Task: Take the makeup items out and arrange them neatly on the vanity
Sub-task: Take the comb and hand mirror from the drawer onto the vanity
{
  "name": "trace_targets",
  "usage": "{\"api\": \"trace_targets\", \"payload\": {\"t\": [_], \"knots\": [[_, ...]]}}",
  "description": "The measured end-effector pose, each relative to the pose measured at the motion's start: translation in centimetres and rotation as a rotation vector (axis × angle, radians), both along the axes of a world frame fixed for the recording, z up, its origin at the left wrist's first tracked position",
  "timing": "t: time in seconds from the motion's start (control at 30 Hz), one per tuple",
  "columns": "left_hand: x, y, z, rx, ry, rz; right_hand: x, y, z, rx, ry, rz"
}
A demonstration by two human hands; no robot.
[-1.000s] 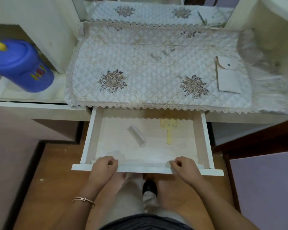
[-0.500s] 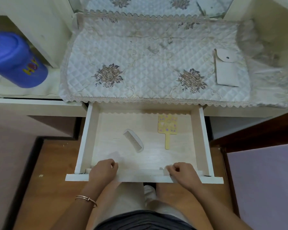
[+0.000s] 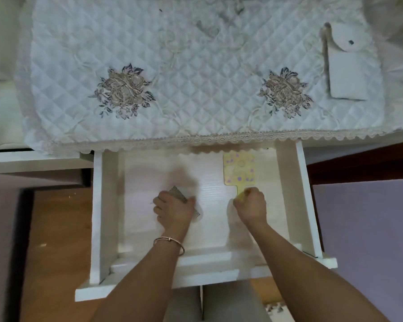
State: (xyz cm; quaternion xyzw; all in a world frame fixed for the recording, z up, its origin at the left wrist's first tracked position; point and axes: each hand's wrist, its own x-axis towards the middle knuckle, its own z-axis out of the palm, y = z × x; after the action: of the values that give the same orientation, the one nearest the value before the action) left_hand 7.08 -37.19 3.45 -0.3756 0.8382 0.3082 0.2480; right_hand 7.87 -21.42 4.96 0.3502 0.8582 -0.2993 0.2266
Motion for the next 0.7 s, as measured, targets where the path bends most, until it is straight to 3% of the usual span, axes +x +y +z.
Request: {"api": "trace_targets", "payload": {"t": [0.33, 0.53, 0.7], "knots": [[-1.0, 0.4, -0.7, 0.079, 0.037, -0.013, -1.2, -0.6, -1.0, -0.089, -0.078, -0.180], [0.3, -0.8, 1.1, 0.188, 0.181, -0.198, 0.3, 1.3, 0.9, -0.396, -0.139, -0.201], [-0.2, -2.0, 6.2, 0.372, 0.336, -0.309, 1.3, 3.2, 3.9, -0.630, -0.122, -0.017]]}}
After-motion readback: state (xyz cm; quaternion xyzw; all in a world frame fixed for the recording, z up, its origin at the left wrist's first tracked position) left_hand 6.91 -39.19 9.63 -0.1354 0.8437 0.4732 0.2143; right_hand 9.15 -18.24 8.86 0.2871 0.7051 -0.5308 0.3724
